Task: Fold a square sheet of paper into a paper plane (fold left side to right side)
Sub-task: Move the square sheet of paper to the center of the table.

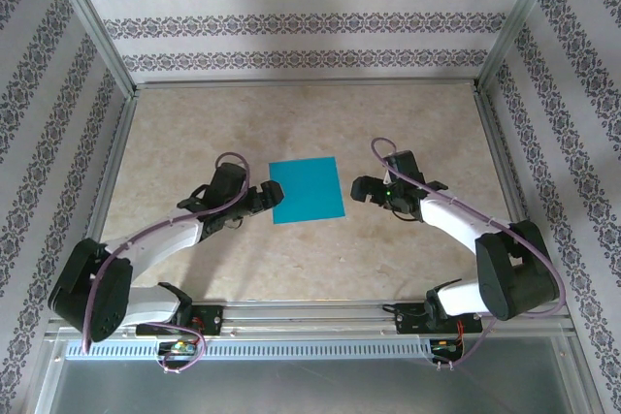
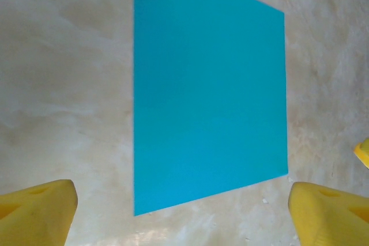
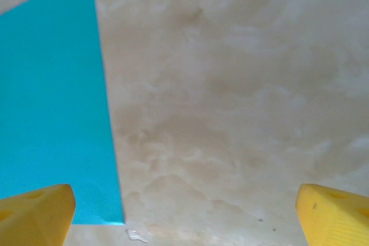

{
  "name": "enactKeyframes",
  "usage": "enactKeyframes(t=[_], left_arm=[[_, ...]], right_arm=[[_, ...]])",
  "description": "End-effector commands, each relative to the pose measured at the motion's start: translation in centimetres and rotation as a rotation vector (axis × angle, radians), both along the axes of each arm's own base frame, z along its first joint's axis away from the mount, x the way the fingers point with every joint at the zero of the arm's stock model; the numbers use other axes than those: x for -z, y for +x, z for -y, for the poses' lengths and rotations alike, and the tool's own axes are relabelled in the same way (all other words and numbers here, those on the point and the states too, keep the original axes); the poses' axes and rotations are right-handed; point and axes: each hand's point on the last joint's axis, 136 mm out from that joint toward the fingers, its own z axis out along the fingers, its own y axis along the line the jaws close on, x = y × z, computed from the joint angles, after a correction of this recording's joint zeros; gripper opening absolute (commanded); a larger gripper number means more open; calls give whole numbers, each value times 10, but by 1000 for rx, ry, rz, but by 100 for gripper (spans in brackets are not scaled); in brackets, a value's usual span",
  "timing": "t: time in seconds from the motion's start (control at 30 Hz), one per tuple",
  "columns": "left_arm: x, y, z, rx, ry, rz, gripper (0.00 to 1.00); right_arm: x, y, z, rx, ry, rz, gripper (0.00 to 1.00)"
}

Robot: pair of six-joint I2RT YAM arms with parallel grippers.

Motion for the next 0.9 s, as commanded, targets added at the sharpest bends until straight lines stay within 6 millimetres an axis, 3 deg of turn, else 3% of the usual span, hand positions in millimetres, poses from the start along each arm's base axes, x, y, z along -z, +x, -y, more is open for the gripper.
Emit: enactKeyframes(t=[0.0, 0.3, 0.53, 0.7, 0.87], left_arm=[[-7, 6, 27, 47, -38, 10, 91], [10, 31, 58, 83, -60, -1, 81], [34, 45, 71, 101, -46, -39, 76], [58, 39, 71, 112, -32, -102, 73], [83, 18, 71, 137, -20, -184, 68]], right_arm=[[4, -4, 4, -20, -26, 2, 98], [9, 4, -7, -55, -23, -9, 98], [-1, 21, -22, -91, -30, 16, 98], [-10, 38, -39, -136, -40, 34, 98], [-14, 55, -53, -166, -40, 43, 98]])
